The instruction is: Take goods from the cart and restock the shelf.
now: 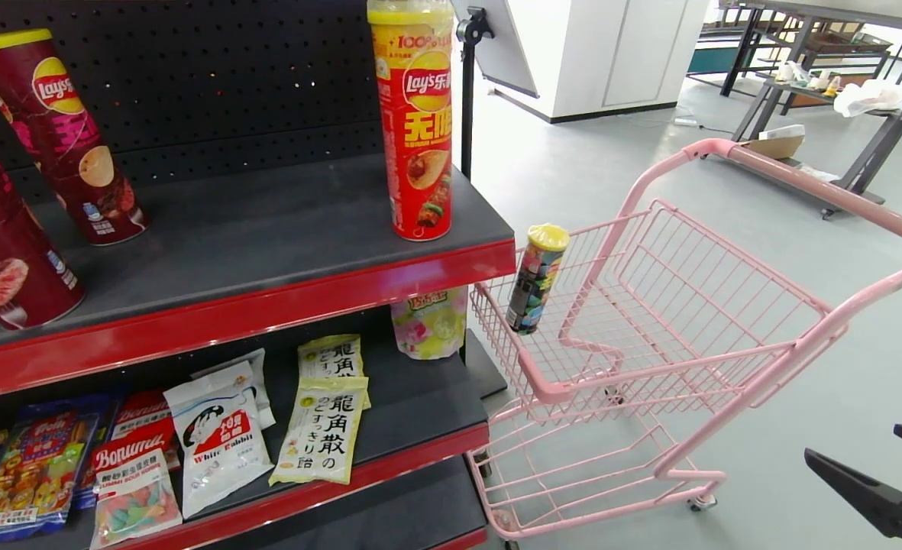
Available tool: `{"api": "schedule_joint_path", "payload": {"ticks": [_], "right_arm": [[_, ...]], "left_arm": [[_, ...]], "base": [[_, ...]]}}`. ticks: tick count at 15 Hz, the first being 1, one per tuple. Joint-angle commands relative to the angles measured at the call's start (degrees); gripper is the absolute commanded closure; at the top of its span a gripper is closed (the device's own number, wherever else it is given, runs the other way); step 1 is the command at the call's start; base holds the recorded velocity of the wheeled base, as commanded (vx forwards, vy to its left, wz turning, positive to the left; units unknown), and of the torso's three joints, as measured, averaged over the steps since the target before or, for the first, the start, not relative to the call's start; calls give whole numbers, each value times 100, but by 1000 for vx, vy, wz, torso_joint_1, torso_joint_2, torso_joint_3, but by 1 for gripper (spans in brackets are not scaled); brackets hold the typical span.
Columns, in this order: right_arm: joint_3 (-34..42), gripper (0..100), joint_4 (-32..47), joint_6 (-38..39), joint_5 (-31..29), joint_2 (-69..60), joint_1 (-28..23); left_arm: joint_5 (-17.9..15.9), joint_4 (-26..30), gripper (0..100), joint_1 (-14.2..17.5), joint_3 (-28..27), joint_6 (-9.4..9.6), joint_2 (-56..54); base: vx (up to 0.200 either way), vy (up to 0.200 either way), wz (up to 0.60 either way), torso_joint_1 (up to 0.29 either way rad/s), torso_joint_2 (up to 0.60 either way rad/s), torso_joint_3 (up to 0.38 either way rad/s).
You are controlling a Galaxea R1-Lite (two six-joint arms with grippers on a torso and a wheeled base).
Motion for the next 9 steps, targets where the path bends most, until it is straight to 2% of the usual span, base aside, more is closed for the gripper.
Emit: {"api": "schedule_joint_path", "payload": {"ticks": [1, 3, 5, 7, 9], "right_arm": [[-72, 0, -5, -4, 2, 255, 44], [-300, 0, -76, -4, 46, 615, 79], [-485, 0, -216, 5, 257, 1063, 387], [-555, 0, -418, -13, 503, 1590, 615], [-713, 0, -1315, 5, 617, 2672, 765]], "left_arm": [[-5, 28, 0, -8, 22, 7, -108], [-23, 54, 0, -8, 31, -1, -126], [-32, 125, 0, -8, 22, 7, -179], [-67, 257, 0, -17, 13, 166, -311], [-260, 380, 0, -26, 40, 148, -522]], "base": [[0, 0, 0, 0, 0, 0], [0, 0, 0, 0, 0, 0], [0, 0, 0, 0, 0, 0], [0, 0, 0, 0, 0, 0], [0, 0, 0, 0, 0, 0]]}}
